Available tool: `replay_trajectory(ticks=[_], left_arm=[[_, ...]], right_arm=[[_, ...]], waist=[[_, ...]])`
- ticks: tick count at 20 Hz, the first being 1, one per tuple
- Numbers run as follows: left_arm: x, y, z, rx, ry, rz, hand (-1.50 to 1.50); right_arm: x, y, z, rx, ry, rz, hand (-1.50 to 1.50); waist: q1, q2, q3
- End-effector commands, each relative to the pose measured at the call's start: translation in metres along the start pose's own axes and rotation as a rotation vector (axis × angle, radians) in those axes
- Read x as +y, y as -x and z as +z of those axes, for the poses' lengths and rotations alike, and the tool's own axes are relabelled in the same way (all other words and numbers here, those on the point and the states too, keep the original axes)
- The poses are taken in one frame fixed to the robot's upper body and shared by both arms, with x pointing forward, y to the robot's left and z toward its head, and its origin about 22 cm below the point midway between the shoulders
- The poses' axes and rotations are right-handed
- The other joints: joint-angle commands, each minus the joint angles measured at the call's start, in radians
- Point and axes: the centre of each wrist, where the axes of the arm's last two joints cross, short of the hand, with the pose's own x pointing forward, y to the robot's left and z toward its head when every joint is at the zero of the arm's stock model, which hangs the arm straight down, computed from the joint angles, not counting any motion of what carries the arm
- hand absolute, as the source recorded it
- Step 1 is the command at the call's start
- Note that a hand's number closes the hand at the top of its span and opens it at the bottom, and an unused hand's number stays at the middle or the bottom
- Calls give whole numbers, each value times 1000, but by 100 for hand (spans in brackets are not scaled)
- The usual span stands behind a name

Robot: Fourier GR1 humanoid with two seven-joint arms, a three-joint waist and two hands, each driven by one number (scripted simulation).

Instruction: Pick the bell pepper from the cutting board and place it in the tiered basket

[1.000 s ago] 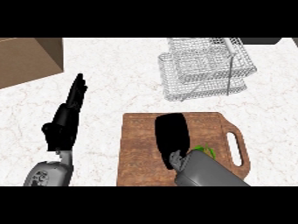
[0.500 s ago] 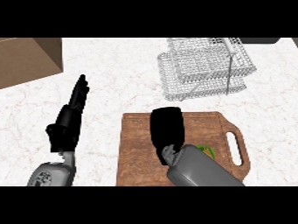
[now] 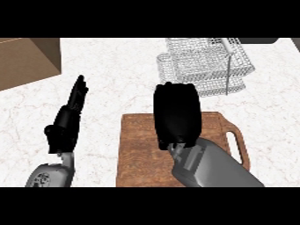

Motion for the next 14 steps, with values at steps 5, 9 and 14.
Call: replay_trajectory(ticks=[5,9,14], left_arm=[[-5,-1,0,20,0,7,0],[-2,-8,-3,1,3,20,0],[0,-6,-13,10,-1,-8,0]], right_arm=[[-107,20,15,160,123,-32,150],[-124,32,8,184,124,-70,150],[-161,45,-2,177,142,-275,150]], waist=[[-2,-3,-1],[3,0,0],[12,3,0]])
